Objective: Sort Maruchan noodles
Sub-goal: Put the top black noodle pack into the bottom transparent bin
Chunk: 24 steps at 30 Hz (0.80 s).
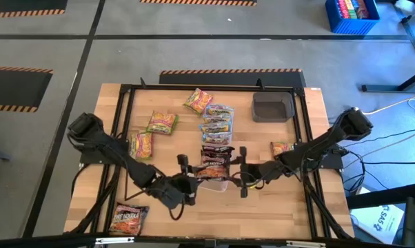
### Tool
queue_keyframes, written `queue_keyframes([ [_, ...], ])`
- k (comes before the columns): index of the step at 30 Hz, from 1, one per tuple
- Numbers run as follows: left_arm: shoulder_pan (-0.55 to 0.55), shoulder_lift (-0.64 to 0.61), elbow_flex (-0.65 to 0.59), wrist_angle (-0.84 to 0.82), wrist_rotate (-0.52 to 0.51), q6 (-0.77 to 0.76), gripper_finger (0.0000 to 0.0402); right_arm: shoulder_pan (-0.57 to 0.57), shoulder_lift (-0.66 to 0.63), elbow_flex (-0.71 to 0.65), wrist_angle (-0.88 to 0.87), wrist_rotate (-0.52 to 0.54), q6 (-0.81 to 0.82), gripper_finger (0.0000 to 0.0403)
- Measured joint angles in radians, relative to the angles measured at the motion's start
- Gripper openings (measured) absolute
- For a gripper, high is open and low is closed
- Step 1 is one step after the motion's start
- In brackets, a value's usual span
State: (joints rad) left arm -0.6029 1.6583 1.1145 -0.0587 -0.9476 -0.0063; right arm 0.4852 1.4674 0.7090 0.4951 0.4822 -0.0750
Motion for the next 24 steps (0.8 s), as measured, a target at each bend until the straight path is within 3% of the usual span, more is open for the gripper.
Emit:
queue_keyframes([
  [3, -0.037, -0.017, 0.000, -0.006, -0.115, 0.019, 0.0144, 0.032, -0.072, 0.024, -0.148, 0.075, 0.010, 0.0244],
  [7, -0.090, -0.035, 0.001, -0.039, -0.348, 0.020, 0.0143, 0.083, -0.167, 0.059, -0.372, 0.176, 0.116, 0.0273],
  [11, -0.111, -0.031, 0.000, -0.044, -0.496, 0.016, 0.0143, 0.099, -0.190, 0.051, -0.379, 0.233, 0.223, 0.0279],
  [14, -0.092, -0.016, 0.000, -0.048, -0.582, -0.024, 0.0143, 0.073, -0.150, 0.039, -0.289, 0.303, 0.253, 0.0276],
  [17, -0.058, 0.005, 0.000, -0.045, -0.595, -0.037, 0.0143, 0.039, -0.075, 0.019, -0.130, 0.328, 0.223, 0.0272],
  [24, 0.048, 0.048, 0.000, -0.038, -0.622, 0.186, 0.0143, -0.069, 0.039, 0.019, 0.245, 0.177, 0.271, 0.0269],
])
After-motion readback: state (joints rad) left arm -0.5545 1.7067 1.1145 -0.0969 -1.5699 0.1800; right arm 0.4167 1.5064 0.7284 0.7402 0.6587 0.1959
